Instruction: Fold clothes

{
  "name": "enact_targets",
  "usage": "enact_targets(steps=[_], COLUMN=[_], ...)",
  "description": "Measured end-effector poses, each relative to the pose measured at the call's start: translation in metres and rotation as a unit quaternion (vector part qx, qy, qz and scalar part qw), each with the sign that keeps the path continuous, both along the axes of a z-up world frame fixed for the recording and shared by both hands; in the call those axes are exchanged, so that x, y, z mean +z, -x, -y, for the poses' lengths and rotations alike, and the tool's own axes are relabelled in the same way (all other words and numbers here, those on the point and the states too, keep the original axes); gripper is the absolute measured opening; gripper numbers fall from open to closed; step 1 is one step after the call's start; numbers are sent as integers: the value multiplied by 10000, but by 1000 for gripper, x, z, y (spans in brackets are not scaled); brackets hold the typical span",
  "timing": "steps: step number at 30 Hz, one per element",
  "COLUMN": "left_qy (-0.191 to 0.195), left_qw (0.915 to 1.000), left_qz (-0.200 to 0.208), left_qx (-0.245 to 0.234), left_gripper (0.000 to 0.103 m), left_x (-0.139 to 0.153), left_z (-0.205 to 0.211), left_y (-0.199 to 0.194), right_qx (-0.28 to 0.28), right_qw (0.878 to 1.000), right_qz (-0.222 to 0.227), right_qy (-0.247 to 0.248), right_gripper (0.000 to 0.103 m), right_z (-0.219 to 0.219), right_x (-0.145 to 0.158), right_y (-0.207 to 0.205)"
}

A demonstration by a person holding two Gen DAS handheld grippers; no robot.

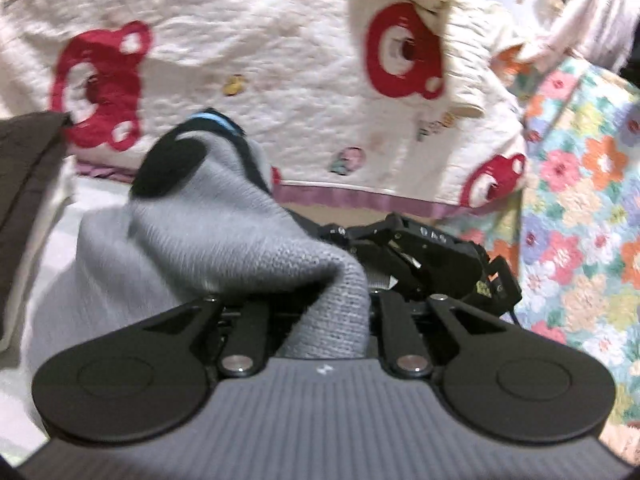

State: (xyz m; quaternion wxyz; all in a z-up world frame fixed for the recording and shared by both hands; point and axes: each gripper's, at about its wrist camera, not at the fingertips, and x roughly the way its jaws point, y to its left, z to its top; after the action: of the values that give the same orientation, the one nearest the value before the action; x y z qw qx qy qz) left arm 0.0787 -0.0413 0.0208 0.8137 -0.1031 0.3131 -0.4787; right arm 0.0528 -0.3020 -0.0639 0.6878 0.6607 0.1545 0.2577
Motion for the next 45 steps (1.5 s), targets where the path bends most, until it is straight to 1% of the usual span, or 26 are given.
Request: enact_targets(steps=[3, 7, 9, 15, 20, 23, 24, 25, 26, 27, 28, 29, 30, 31, 32, 33, 34, 35, 36, 37, 39, 41, 42, 43, 45], left_qy=[43, 92, 108, 149, 436, 697, 579, 363, -29, -594, -1130, -1635, -1985, -2108, -2155, -2163, -2132, -2095, -2056, -2019, -1887, -1702, -1611, -1531, -1499], left_qw=[9997, 9976, 9960, 9898, 9836, 9792, 9800, 9807, 9820, 9817, 9797, 9765, 9734, 9736, 9745, 9757, 9769, 9776, 9778, 9780, 9796, 9809, 9810, 9807, 9795], left_qz=[85, 222, 284, 443, 664, 811, 961, 1161, 1325, 1450, 1435, 1281, 1084, 840, 588, 329, 62, -181, -376, -510, -671, -837, -926, -998, -1014], left_qx=[-212, -642, -842, -1349, -1619, -1724, -1645, -1531, -1343, -1081, -824, -576, -375, -262, -189, -142, -122, -122, -126, -110, -181, -432, -566, -692, -881], left_gripper=[14, 13, 13, 13, 13, 14, 17, 18, 22, 30, 34, 40, 43, 44, 47, 49, 49, 49, 49, 49, 51, 54, 55, 56, 56], left_x=[10, 21, 23, 28, 48, 60, 58, 54, 45, 30, 12, -10, -31, -49, -63, -75, -85, -94, -100, -103, -108, -115, -118, -122, -130], left_z=[22, 58, 79, 137, 160, 164, 166, 169, 174, 180, 184, 184, 180, 169, 157, 145, 133, 122, 112, 105, 96, 92, 91, 90, 95], left_y=[5, 7, 9, 17, 25, 25, 25, 25, 24, 21, 16, 9, 2, -4, -8, -11, -14, -16, -16, -14, -6, 7, 14, 20, 30], right_qx=[-195, -524, -749, -1417, -1956, -2057, -2094, -2175, -2376, -2717, -3045, -3355, -3564, -3593, -3591, -3574, -3496, -3410, -3312, -3203, -2896, -2590, -2471, -2350, -2104], right_qw=[9996, 9958, 9929, 9833, 9714, 9643, 9615, 9582, 9498, 9288, 8973, 8327, 7502, 6766, 6582, 6473, 6783, 7062, 7221, 7277, 7289, 7300, 7362, 7422, 7532], right_qz=[137, 324, 328, 316, 322, 639, 726, 695, 452, -106, -741, -1772, -2746, -3496, -3701, -3852, -3726, -3607, -3554, -3522, -3436, -3342, -3278, -3213, -3087], right_qy=[178, 671, 860, 1101, 1305, 1543, 1623, 1725, 1985, 2519, 3108, 4034, 4845, 5393, 5485, 5522, 5281, 5049, 4925, 4938, 5165, 5369, 5381, 5392, 5414], right_gripper=[32, 32, 32, 32, 32, 32, 32, 32, 31, 31, 32, 38, 38, 38, 38, 38, 38, 38, 38, 38, 40, 45, 48, 49, 53], right_z=[21, 51, 64, 100, 130, 139, 142, 147, 154, 159, 163, 162, 161, 160, 159, 159, 159, 158, 154, 150, 130, 110, 101, 93, 76], right_x=[20, 47, 53, 68, 81, 102, 109, 113, 114, 114, 113, 108, 101, 88, 75, 63, 53, 44, 37, 32, 22, 12, 7, 2, -8], right_y=[22, 47, 61, 95, 123, 137, 140, 139, 144, 148, 151, 150, 148, 145, 150, 156, 167, 177, 180, 181, 175, 170, 170, 170, 169])
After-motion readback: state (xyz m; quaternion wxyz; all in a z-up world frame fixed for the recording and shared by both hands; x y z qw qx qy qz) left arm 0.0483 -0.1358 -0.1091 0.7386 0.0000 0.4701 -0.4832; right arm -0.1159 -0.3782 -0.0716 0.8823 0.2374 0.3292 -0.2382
